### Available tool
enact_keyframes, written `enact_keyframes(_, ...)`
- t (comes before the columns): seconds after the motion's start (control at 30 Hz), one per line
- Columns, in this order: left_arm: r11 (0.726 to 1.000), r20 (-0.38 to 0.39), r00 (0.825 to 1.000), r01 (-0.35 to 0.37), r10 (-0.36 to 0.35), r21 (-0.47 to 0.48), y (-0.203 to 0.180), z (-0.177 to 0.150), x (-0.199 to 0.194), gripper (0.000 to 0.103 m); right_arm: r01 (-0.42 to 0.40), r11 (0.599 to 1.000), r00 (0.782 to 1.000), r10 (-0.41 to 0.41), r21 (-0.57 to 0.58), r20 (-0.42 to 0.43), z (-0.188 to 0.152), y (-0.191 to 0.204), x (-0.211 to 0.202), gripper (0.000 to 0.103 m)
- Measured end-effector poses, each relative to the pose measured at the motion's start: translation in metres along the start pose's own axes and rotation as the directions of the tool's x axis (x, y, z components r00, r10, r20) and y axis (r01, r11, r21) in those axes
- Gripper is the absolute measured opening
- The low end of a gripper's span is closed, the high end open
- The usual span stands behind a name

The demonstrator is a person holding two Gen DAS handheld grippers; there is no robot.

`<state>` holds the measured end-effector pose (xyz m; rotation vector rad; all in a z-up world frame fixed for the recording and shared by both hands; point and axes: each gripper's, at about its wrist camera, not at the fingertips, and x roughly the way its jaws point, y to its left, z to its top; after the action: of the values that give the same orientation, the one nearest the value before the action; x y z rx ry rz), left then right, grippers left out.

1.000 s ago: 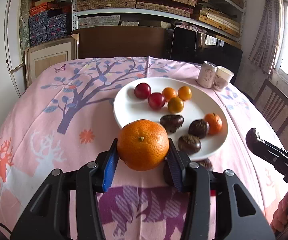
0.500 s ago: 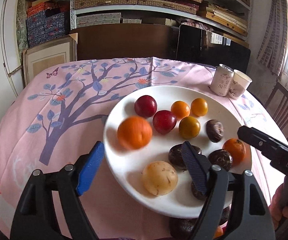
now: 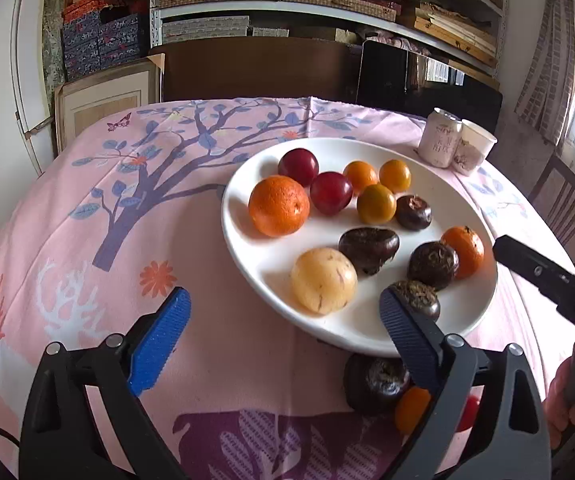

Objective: Organize fruits
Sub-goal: 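Grasp an orange with the left gripper while the right grasps a small red plum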

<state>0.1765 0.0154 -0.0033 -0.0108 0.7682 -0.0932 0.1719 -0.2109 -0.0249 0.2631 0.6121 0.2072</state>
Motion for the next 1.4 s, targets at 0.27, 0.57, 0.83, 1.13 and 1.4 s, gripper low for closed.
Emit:
enact_keyframes(0.27, 0.999, 0.014, 1.0, -0.019, 0.019, 0.05, -0.012, -0.021, -0.018, 0.095, -0.028, 0.997, 0.999, 0.026, 0.07, 0.018, -0.018, -0.009, -0.03, 0.083)
enact_keyframes(0.57, 0.997, 0.031, 1.0, -0.001, -0.002, 0.071, -0.023, -0.045, -0.045, 0.098, -0.034, 0.997, 0.999, 0.033, 0.068, 0.021, -0.038, -0.007, -0.05, 0.089)
enact_keyframes(0.83, 0.985, 0.017, 1.0, 0.015, -0.018, 0.171, -0.049, -0.055, -0.042, 0.098, -0.034, 0.994, 0.999, 0.03, 0.105, 0.033, -0.041, -0.014, -0.057, 0.092)
enact_keyframes(1.13, 0.983, -0.035, 0.999, 0.018, -0.012, 0.18, -0.05, -0.051, -0.024, 0.099, -0.029, 0.994, 1.0, 0.028, 0.106, 0.009, -0.042, -0.013, -0.052, 0.092)
enact_keyframes(1.4, 0.999, -0.053, 0.998, 0.023, -0.021, 0.03, -0.004, -0.068, -0.049, 0.099, -0.048, 0.994, 0.999, 0.048, 0.098, -0.008, -0.045, -0.011, -0.052, 0.092)
